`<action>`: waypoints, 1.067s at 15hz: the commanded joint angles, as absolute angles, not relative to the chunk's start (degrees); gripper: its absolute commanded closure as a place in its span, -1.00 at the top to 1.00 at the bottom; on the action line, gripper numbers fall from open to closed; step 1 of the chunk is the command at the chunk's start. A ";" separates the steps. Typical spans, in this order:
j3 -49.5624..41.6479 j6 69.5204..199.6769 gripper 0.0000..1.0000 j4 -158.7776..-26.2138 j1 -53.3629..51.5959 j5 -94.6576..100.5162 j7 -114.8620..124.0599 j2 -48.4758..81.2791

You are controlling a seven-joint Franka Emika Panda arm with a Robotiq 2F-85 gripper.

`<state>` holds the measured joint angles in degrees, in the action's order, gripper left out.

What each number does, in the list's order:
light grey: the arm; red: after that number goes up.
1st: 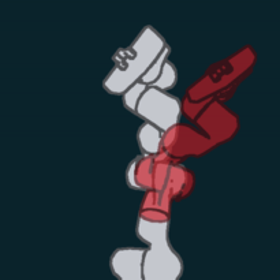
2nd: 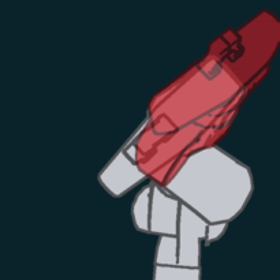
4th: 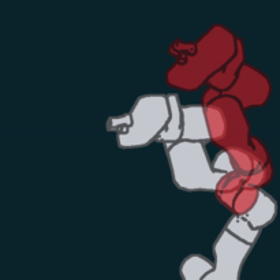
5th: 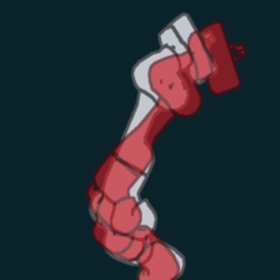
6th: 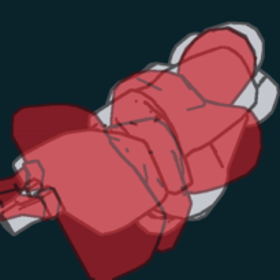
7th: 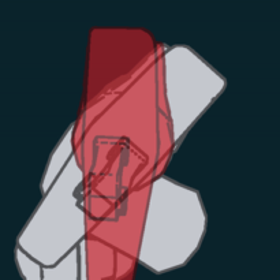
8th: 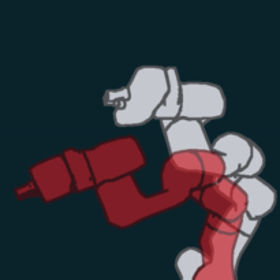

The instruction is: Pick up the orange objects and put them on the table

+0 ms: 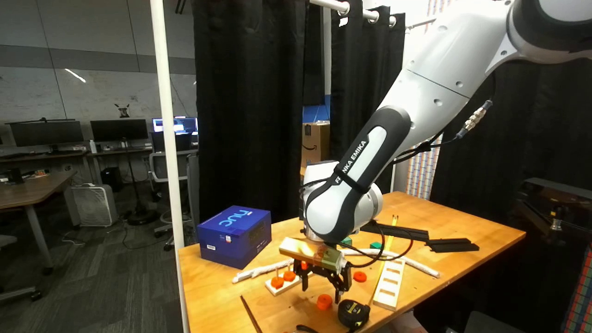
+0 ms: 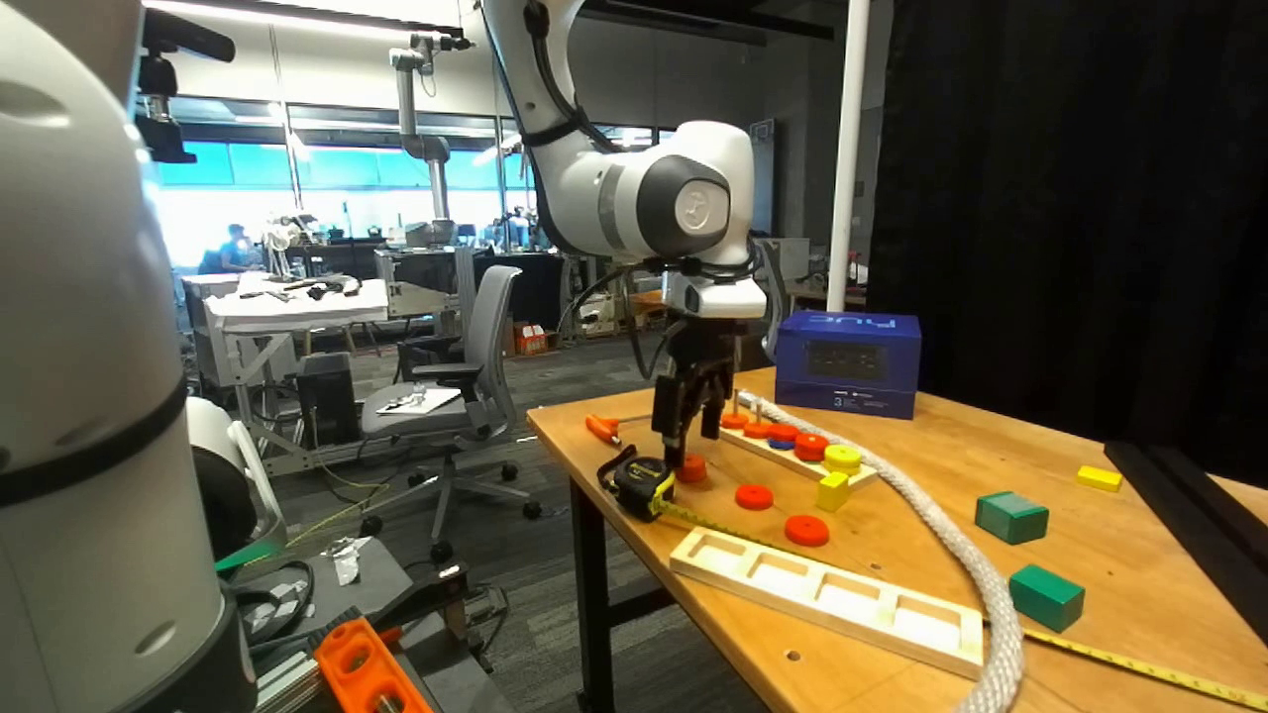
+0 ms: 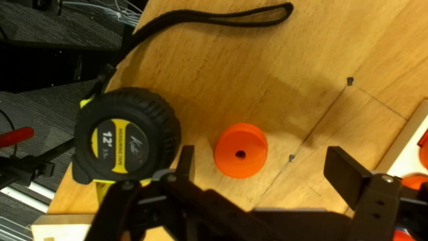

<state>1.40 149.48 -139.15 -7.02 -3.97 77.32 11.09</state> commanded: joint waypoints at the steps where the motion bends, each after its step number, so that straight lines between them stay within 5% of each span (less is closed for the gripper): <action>1: 0.79 143.95 1.00 -139.05 -8.08 1.95 75.85 3.91; 11: 3.64 116.76 1.00 -139.42 -6.25 3.55 48.32 -25.47; 16: -3.41 96.29 1.00 -138.90 -8.50 4.19 27.87 -40.40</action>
<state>0.48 104.85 -138.10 -7.43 4.62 38.50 -31.43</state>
